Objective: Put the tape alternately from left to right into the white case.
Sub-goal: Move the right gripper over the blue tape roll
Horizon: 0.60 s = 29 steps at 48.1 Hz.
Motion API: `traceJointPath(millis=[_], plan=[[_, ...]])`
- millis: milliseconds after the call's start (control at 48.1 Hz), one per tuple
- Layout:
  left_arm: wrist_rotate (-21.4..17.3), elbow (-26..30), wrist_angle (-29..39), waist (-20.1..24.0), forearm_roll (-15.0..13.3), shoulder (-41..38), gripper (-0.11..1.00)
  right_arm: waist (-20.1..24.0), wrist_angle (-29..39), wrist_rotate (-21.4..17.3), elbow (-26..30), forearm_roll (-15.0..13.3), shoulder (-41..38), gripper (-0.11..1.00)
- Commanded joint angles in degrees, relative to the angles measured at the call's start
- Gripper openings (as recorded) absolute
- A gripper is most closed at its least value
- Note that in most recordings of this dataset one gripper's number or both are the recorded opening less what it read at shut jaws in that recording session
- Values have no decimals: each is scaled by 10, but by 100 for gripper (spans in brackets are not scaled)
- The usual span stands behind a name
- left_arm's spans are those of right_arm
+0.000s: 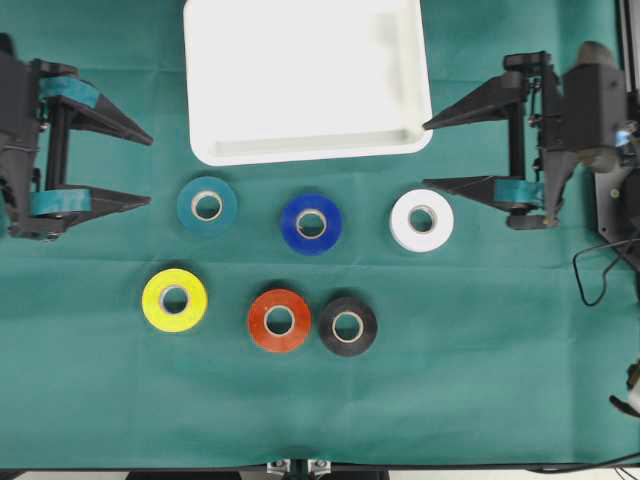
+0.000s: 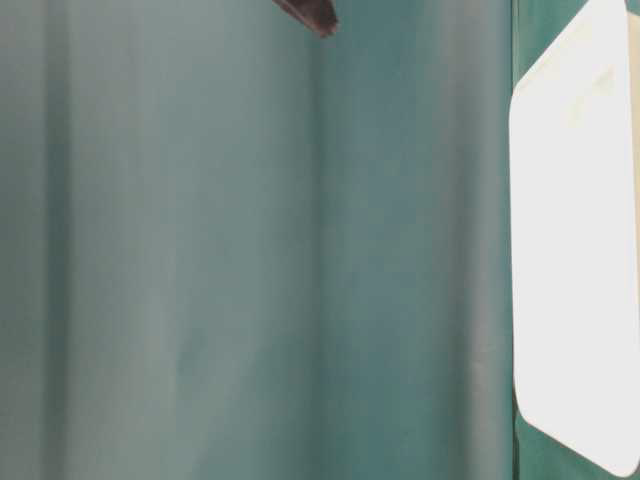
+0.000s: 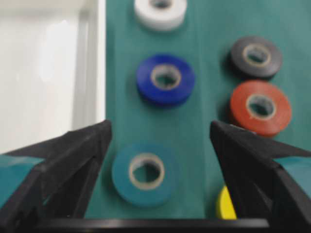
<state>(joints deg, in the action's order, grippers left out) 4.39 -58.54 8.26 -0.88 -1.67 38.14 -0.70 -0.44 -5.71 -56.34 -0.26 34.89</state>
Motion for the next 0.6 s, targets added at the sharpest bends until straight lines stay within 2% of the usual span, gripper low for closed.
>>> traceJointPath(millis=[0, 166, 582], plan=[[14, 26, 27, 6, -1, -22, 80, -1, 4, -1, 25, 0, -19, 83], [19, 41, 58, 6, -1, -63, 80, -1, 11, 0, 38, 0, -60, 83], [18, 67, 70, 6, 0, -137, 80, -1, 90, -1, 92, 0, -163, 83]])
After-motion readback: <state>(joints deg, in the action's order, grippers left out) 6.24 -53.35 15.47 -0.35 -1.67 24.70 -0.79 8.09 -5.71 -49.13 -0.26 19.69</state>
